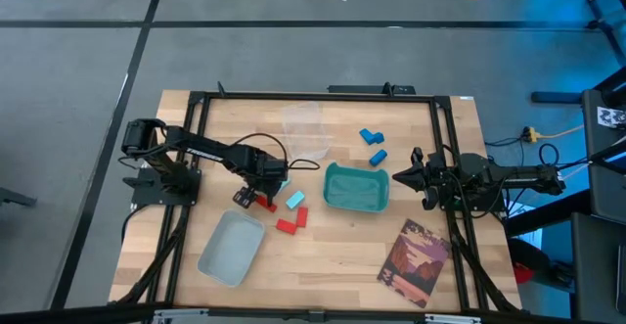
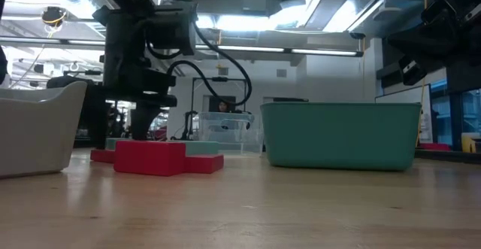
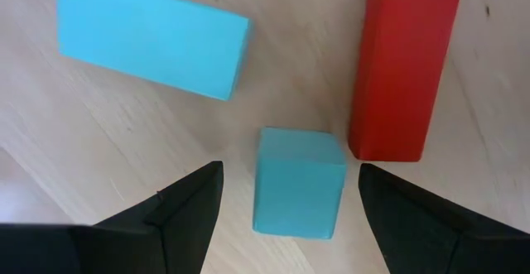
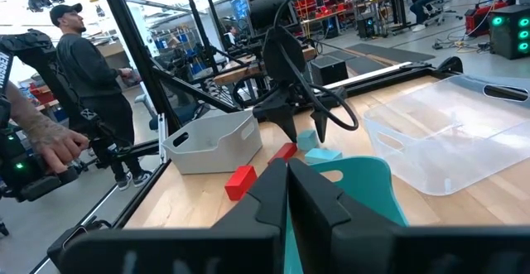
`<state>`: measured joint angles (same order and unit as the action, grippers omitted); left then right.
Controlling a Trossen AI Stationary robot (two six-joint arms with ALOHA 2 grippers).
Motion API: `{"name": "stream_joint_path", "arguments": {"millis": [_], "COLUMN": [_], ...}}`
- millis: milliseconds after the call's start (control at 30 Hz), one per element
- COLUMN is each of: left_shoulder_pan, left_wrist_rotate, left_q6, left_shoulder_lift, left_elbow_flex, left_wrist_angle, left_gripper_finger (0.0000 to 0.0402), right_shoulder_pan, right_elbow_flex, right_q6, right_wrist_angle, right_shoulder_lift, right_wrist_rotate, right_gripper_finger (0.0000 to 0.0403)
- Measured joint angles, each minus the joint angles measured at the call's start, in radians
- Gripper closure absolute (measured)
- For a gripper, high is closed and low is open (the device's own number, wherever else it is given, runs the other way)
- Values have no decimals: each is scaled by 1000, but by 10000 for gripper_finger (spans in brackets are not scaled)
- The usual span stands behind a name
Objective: Sort & place blocks by color
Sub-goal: Put the light blue block into the transparent bin
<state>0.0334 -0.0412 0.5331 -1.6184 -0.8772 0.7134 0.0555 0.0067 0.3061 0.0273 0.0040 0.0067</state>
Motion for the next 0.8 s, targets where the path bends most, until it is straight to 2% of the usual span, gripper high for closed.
{"name": "stream_joint_path", "arguments": {"millis": [267, 467, 633, 800], "left_shoulder_pan": [1, 15, 25, 25], "left_wrist_rotate": [-54, -47, 0, 1], "left_q6": [0, -6, -1, 33], "left_shoulder_lift": [0, 0, 0, 0], "left_elbow_flex": [0, 0, 0, 0], "left_wrist_angle": [-15, -1, -1, -1], "left_gripper_finger": [127, 127, 128, 155], "right_shoulder_pan": [0, 0, 0, 0], "right_elbow_flex": [0, 0, 0, 0], "right_q6": [0, 0, 0, 0], "right_wrist_angle": [0, 0, 0, 0], "right_shoulder_lift": [0, 0, 0, 0], "right_wrist_rotate": [0, 0, 0, 0], "right_gripper_finger": [385, 385, 385, 385]}}
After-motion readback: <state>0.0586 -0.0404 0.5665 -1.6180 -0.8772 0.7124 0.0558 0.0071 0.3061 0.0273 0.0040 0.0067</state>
